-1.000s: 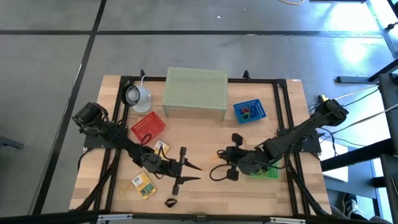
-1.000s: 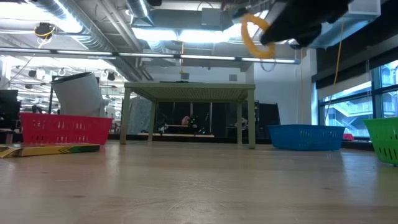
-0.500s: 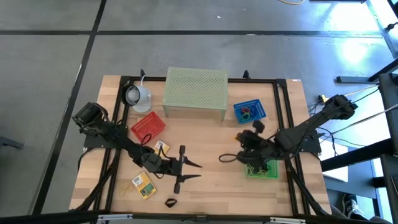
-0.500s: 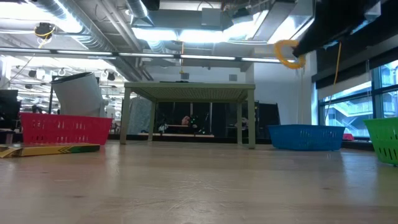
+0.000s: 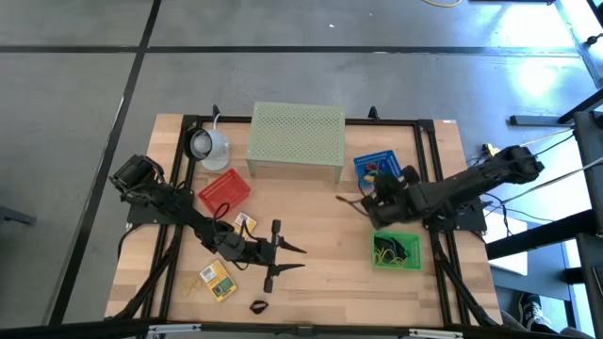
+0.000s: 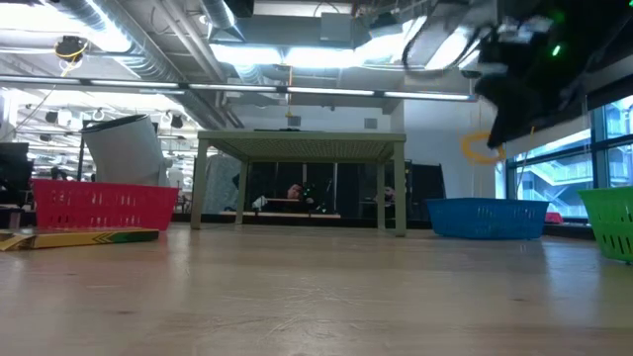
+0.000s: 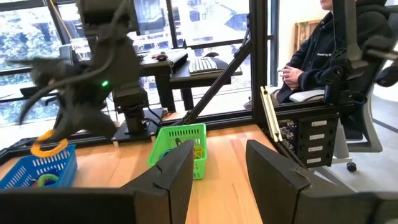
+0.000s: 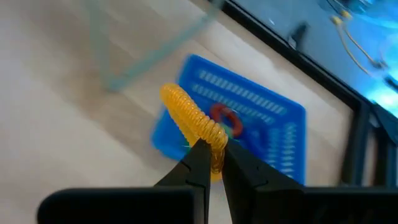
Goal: Pick & Place Office Desk Supplies
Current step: Put the orange spring keychain into the blue bin
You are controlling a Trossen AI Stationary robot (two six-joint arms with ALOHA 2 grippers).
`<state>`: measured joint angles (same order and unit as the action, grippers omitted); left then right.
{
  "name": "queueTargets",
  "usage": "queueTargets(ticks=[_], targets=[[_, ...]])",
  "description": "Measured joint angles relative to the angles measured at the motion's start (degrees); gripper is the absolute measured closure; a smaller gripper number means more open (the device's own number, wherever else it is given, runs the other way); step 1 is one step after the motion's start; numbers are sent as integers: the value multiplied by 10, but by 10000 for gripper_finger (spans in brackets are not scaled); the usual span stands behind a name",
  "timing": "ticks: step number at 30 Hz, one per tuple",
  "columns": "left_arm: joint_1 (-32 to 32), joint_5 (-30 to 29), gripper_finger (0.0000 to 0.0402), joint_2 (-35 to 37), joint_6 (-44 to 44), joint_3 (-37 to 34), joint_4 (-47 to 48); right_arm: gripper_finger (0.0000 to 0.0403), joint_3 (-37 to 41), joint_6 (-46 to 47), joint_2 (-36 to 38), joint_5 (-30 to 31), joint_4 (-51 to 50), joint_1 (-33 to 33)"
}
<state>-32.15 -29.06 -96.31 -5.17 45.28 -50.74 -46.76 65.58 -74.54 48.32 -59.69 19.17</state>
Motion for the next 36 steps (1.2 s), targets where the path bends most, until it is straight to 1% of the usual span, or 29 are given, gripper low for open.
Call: queueTargets(ticks=[5,8,12,15,16,19,30,33,36], targets=[[0,0,260,0,-1,0,0,373,38,-1,0,-37,8,-93],[0,0,260,0,-1,0,0,373,53,-5,0,-42,22,-140],[0,0,260,0,-1,0,0,373,67,-38,0,-43,70,-194],[0,0,260,0,-1,0,0,373,72,-70,0,-68,112,-225],[0,0,260,0,-1,0,0,373,73,-84,0,-76,124,-231],[0,0,260,0,-1,0,5,373,75,-110,0,-76,150,-243],[0,0,260,0,0,0,16,373,75,-121,0,-92,160,-254],[0,0,260,0,0,0,16,365,75,-121,0,-92,160,-254],[0,0,260,0,1,0,16,349,75,-121,0,-93,160,-254]])
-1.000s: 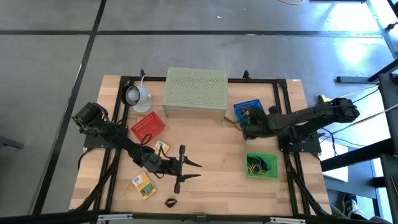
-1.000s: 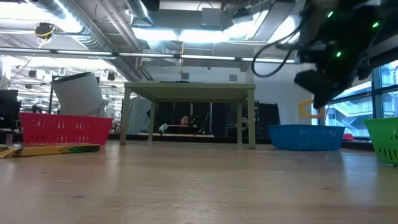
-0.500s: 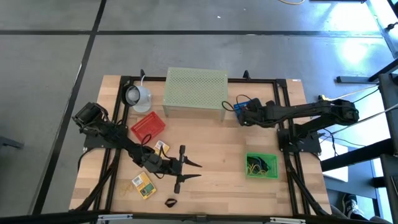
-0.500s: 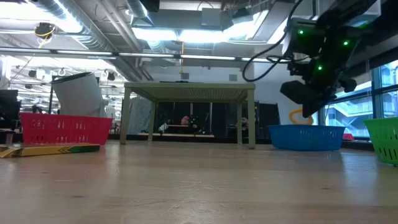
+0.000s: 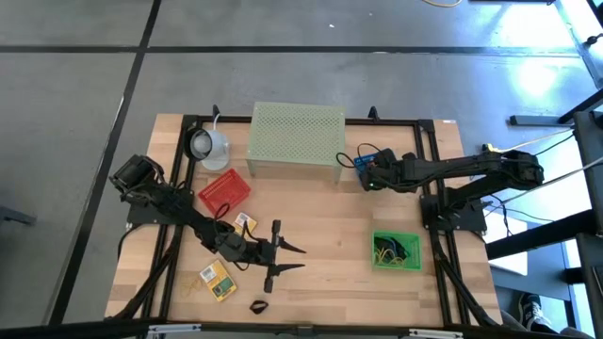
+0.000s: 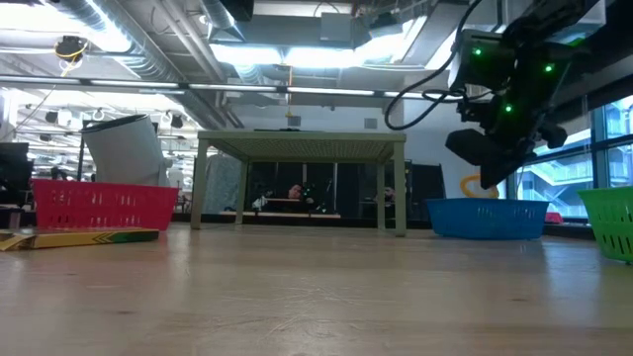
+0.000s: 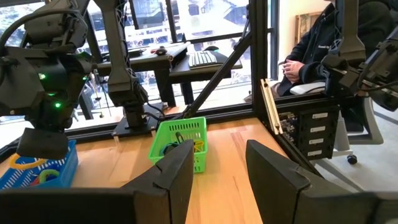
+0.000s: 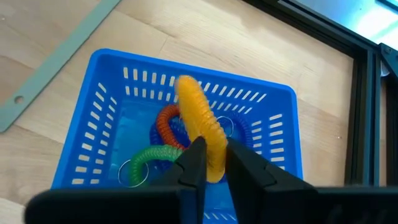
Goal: Pick & Place Office Desk Supplies
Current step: Put the orange spring keychain into the blue bin, then put the yellow crayon box into the red bin
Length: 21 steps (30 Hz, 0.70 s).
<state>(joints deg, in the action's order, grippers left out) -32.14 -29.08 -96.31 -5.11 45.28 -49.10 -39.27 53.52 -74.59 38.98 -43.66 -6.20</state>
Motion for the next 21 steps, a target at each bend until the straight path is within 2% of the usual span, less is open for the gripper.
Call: queueTargets(ticks=[14,18,21], targets=[[0,0,260,0,2,0,0,272,0,0,0,0,0,0],[-6,8,260,0,82,0,7,261,-3,11,0,-30,5,3],[-9,40,260,0,143,0,54,261,-16,-24,0,-41,5,19]])
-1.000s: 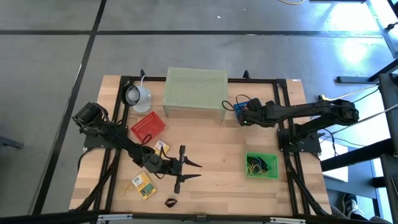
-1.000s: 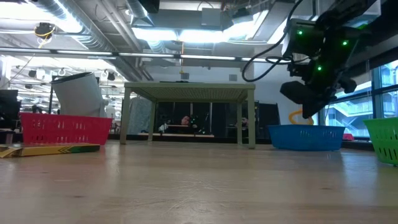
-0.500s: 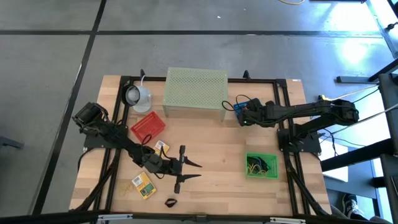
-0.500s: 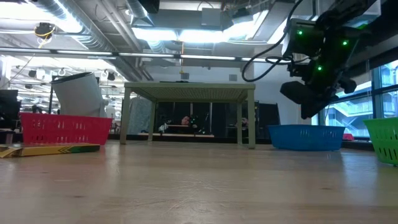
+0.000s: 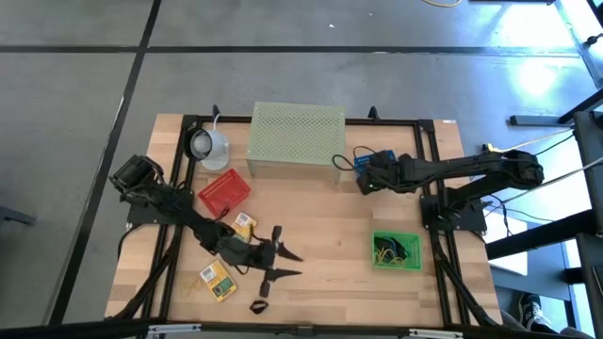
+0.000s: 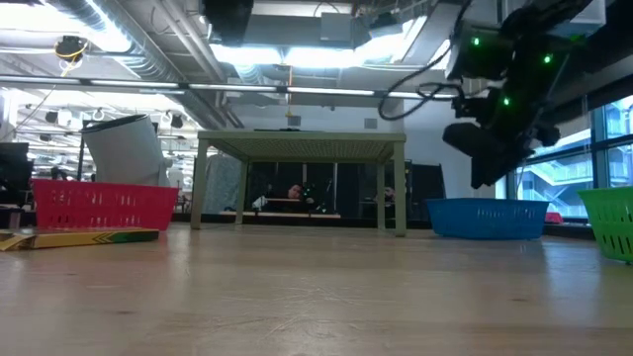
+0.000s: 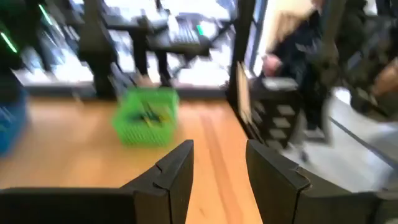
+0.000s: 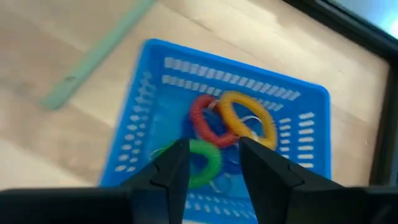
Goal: Pick & Place Office Desk Supplies
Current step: Put the yellow crayon box into the red bin
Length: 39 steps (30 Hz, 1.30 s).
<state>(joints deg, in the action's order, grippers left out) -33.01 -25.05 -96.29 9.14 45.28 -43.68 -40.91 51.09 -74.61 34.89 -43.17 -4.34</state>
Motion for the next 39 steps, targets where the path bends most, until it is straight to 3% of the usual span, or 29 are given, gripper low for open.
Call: queueTargets(ticks=[9,16,19,24,27,30,36,39], targets=[[-35,107,261,0,323,0,266,279,-88,-10,0,0,-33,107],[-114,110,261,0,430,14,315,285,-150,-10,0,17,-29,197],[-148,81,263,0,455,61,388,284,-158,-11,0,38,-25,226],[-178,70,284,-16,557,183,670,284,-158,-10,0,52,-24,256],[-185,88,295,-36,606,247,782,284,-158,-6,0,52,-23,266],[-191,131,297,-57,649,281,824,284,-158,-6,0,59,-23,272],[-202,287,286,-97,716,288,840,284,-158,-6,0,71,-23,276],[-203,324,279,-114,738,288,862,284,-158,-6,0,92,-23,276]])
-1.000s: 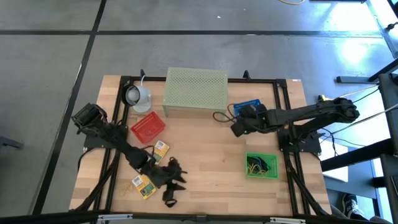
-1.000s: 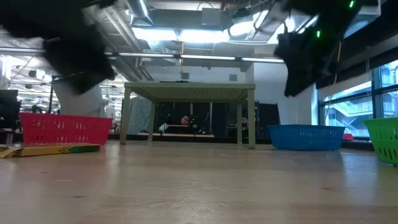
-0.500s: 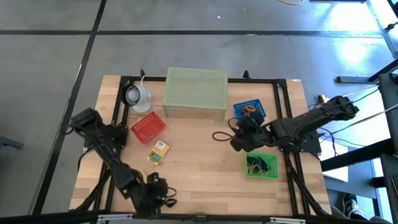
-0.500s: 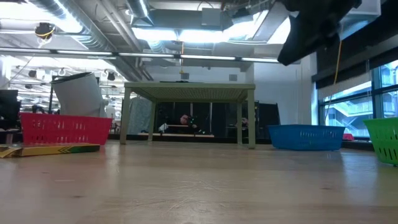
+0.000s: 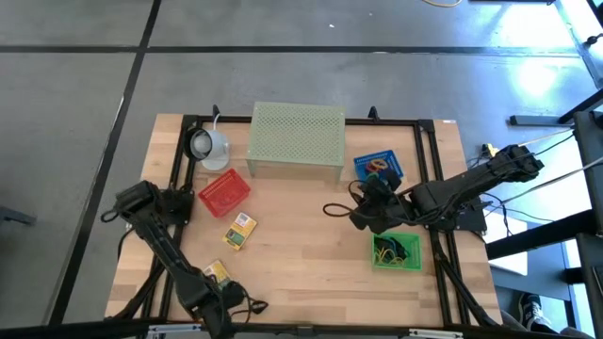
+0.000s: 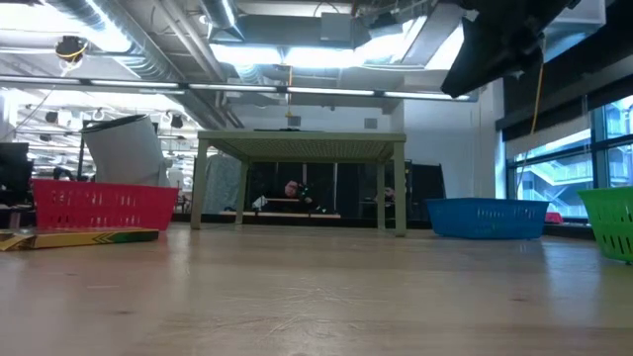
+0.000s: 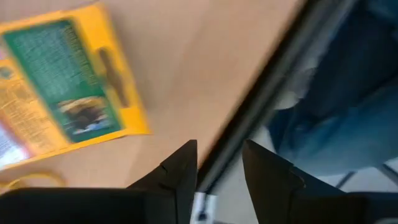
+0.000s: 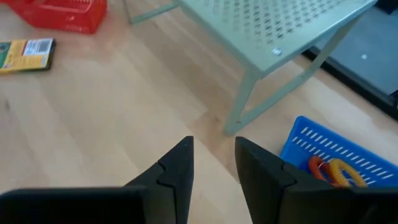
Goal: Pick & Place Office Desk Supplies
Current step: Put the yellow crayon box into the red bin
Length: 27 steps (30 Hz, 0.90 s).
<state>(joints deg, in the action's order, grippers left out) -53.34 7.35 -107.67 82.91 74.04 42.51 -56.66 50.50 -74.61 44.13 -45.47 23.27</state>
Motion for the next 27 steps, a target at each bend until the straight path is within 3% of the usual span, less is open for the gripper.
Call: queueTargets(ticks=[13,21,27], targets=[[31,7,263,-10,36,0,63,284,0,-22,0,81,0,-1],[36,-37,263,-10,62,0,66,284,0,-64,0,67,0,2],[36,-45,263,-13,55,0,66,284,0,-86,0,-17,0,2]])
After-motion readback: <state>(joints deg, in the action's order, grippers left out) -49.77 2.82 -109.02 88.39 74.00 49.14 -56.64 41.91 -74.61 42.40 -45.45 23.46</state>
